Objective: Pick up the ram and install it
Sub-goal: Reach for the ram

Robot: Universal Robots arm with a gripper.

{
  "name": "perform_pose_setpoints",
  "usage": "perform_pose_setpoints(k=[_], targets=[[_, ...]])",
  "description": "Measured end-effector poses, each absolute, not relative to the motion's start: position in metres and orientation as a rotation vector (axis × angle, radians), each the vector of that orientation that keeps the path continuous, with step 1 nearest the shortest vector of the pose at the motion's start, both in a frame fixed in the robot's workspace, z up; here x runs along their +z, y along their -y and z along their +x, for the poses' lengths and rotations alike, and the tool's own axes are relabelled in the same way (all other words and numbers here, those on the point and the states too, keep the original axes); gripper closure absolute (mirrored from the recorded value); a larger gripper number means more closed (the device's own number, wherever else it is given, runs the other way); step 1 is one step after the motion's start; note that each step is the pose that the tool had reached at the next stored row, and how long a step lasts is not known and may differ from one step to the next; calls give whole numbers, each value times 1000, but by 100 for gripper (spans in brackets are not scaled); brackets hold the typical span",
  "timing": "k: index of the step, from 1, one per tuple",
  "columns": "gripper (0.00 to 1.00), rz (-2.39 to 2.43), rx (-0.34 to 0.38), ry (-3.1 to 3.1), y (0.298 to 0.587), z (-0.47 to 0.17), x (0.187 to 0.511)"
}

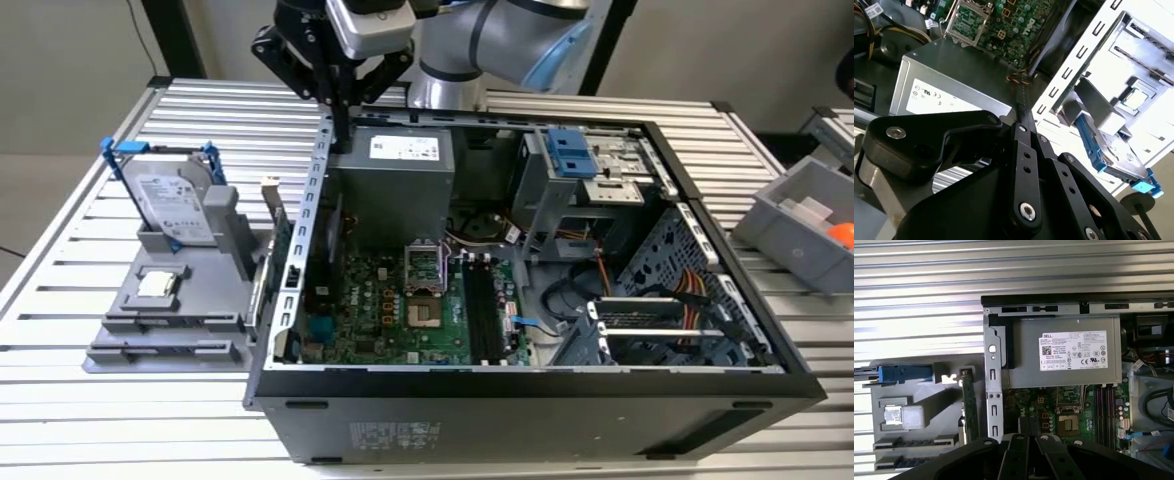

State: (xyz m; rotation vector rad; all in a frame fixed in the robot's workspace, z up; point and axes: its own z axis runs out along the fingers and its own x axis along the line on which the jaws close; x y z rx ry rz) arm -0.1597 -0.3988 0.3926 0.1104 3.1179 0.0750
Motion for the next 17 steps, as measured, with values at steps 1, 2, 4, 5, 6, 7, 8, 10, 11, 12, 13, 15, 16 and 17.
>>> perform_pose_setpoints(k=[1,2,4,5,6,7,8,10,11,12,13,15,16,17], targets=[[100,110,75,-3118,399,-160,393],[100,110,75,-3118,399,-161,393],[100,110,75,-3118,399,-161,393],[100,111,75,-3118,399,-162,393],[100,110,75,-3118,399,-162,393],[100,110,75,-3118,399,-162,393],[100,110,75,-3118,399,-163,393],[100,111,75,-3118,399,-164,393],[100,110,75,-3118,399,-164,393],[100,110,75,-3118,399,-164,393],[100,111,75,-3118,399,-165,393],[100,110,75,-3118,399,-165,393],[100,110,75,-3118,399,-165,393],[100,110,75,-3118,399,-166,393]])
